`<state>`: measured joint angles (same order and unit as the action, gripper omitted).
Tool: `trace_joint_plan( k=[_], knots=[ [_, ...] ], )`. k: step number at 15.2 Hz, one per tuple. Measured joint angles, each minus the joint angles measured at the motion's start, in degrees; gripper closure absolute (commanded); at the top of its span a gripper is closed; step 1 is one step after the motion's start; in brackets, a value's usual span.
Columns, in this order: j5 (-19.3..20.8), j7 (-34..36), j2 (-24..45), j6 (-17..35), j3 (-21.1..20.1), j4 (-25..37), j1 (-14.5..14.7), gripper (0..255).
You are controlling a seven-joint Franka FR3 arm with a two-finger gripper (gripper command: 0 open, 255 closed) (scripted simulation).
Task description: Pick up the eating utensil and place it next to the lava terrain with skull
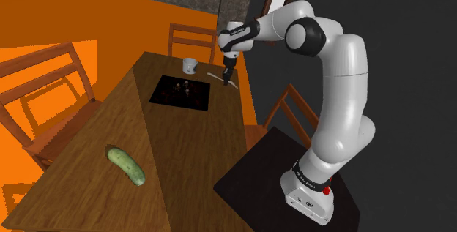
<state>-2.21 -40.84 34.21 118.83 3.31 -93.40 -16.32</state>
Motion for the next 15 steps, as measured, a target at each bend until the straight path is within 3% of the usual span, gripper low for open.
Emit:
trace_joint_plan(
  k=[2, 4, 15],
  knots=[
    [-0.11, -1.57, 4.44, -3.28, 0.32, 7.70, -1.48, 255],
    [-0.17, -2.01, 6.28, -3.66, 0.39, 9.90, -1.93, 255],
    [-0.43, -2.24, 11.42, 1.33, 0.19, 10.02, -2.14, 255]
  ],
)
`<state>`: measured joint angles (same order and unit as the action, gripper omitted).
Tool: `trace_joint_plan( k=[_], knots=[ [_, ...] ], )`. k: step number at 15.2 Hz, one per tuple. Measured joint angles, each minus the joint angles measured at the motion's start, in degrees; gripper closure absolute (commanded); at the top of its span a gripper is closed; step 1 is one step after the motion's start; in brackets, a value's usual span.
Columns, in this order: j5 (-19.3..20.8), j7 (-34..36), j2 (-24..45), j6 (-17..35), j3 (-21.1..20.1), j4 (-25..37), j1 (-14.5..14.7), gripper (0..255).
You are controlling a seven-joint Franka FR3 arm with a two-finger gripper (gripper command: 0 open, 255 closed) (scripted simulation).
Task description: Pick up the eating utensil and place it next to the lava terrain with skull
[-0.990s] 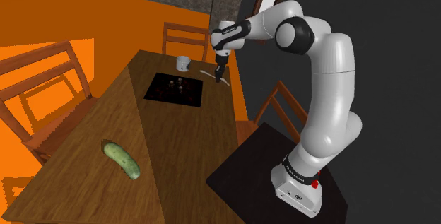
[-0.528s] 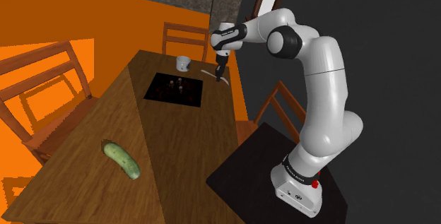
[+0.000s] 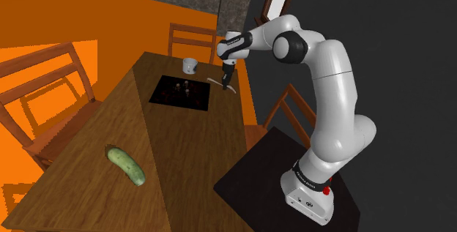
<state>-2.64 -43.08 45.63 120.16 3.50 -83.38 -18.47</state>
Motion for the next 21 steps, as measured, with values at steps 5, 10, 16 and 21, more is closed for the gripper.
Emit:
trace_joint_plan(
  k=[5, 10, 16, 21],
  knots=[
    [-0.12, -0.04, 2.96, 2.03, -0.11, 0.92, -0.10, 255],
    [-0.19, -0.09, 4.58, 3.48, -0.17, 1.10, -0.16, 255],
    [-0.20, -0.08, 4.69, 3.56, -0.18, 1.15, -0.16, 0],
    [-0.20, -0.08, 4.69, 3.56, -0.18, 1.17, -0.16, 0]
  ],
)
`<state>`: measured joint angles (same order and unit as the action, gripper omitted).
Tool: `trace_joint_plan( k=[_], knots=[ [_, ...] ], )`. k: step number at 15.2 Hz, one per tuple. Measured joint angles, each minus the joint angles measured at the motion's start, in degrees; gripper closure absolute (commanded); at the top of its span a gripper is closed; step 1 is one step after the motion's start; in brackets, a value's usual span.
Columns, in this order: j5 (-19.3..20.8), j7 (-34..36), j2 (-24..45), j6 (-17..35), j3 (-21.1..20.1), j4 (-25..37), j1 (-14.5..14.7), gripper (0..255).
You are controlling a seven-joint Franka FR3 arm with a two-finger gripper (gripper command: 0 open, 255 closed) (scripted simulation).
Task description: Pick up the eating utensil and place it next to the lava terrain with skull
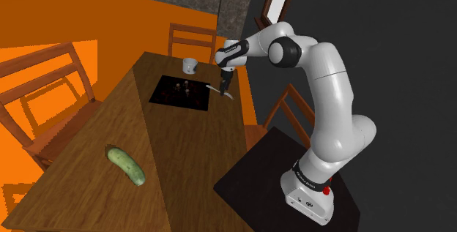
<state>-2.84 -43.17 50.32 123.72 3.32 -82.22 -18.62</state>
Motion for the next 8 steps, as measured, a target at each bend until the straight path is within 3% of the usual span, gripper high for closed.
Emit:
trace_joint_plan(
  k=[4, 8],
  knots=[
    [0.15, 0.19, -2.49, -4.18, 0.11, 1.77, 0.11, 0],
    [0.20, 0.12, -3.46, -5.14, 0.17, 1.71, 0.07, 0]
  ],
)
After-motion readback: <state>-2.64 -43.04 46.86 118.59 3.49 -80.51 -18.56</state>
